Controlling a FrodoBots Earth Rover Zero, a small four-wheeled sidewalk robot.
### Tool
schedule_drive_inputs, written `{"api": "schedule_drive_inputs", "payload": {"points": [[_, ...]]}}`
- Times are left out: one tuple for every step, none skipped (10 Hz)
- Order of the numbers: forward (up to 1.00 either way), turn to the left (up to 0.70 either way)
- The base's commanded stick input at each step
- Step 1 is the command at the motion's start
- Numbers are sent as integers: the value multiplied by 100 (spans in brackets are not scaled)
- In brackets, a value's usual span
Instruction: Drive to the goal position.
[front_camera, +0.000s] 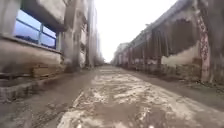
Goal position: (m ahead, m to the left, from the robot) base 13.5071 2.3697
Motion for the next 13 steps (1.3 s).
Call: {"api": "schedule_drive_inputs", "payload": {"points": [[70,0],[70,0],[70,0],[70,0],[70,0],[70,0],[70,0],[70,0],[70,0],[70,0],[70,0],[70,0],[70,0]]}}
